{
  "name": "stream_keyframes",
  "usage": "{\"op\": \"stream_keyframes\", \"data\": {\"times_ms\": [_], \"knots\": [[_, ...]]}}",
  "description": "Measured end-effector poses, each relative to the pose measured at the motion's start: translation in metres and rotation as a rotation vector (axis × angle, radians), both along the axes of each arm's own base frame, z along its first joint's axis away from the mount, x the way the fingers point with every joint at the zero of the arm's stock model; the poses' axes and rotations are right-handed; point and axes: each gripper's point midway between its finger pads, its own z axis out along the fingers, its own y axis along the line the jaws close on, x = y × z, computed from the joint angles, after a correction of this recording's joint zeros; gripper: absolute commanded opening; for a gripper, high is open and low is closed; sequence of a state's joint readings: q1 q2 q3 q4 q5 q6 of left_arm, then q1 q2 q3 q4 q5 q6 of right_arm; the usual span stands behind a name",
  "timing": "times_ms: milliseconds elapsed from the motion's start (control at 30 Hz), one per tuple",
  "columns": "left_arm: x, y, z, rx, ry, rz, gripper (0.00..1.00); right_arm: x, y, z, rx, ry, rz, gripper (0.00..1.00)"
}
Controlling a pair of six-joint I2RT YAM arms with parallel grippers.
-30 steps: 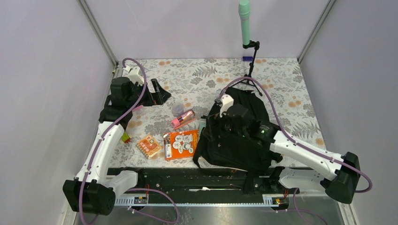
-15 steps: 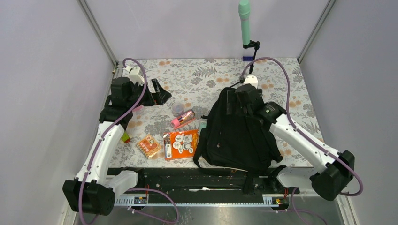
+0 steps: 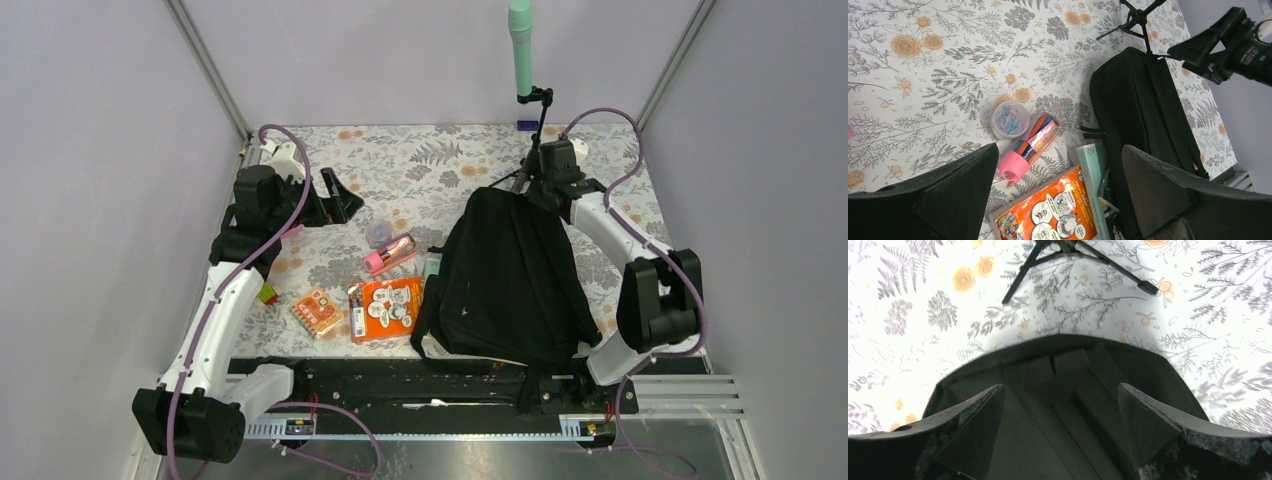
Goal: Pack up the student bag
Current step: Adjust the student bag at the center of the board.
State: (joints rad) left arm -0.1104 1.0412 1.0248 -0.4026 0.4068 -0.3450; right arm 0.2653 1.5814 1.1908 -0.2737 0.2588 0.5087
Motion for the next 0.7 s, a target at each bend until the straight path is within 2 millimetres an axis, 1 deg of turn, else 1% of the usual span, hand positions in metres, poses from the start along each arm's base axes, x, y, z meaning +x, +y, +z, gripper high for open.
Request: {"op": "stream_keyframes", "data": {"times_ms": [100, 167, 267, 400, 467, 500, 533, 567, 667, 700], "knots": [[0.0, 0.0, 0.0, 0.0, -0.001, 0.001, 0.99, 0.022, -0.002, -0.01, 0.075, -0.005, -0.037, 0.86], [0.0, 0.0, 0.0, 0.0, -0.001, 0.0, 0.99, 0.031, 0.003, -0.016, 0.106, 0.0, -0.039, 0.8], [-0.001, 0.0, 0.001, -0.001, -0.003, 0.001, 0.99, 0.04, 0.011, -0.026, 0.132, 0.016, -0.025, 0.7], [-0.002, 0.0, 0.003, -0.002, -0.01, 0.001, 0.99, 0.044, 0.017, -0.035, 0.151, 0.037, -0.01, 0.61], [-0.003, 0.0, 0.004, -0.002, -0.011, 0.001, 0.99, 0.044, 0.02, -0.037, 0.159, 0.041, -0.003, 0.5], [-0.003, 0.0, 0.004, -0.002, -0.01, 0.001, 0.99, 0.044, 0.02, -0.037, 0.159, 0.042, -0.002, 0.43], [-0.003, 0.0, 0.003, -0.001, -0.009, 0.001, 0.99, 0.044, 0.02, -0.036, 0.16, 0.04, -0.001, 0.32], [-0.003, 0.0, 0.003, -0.001, -0.007, 0.001, 0.99, 0.044, 0.02, -0.036, 0.158, 0.039, 0.001, 0.24], [-0.003, 0.0, 0.003, -0.001, -0.006, 0.001, 0.99, 0.044, 0.02, -0.036, 0.156, 0.039, 0.003, 0.03], [-0.003, 0.0, 0.003, -0.001, -0.007, 0.001, 0.99, 0.044, 0.02, -0.036, 0.154, 0.04, 0.004, 0.0]]}}
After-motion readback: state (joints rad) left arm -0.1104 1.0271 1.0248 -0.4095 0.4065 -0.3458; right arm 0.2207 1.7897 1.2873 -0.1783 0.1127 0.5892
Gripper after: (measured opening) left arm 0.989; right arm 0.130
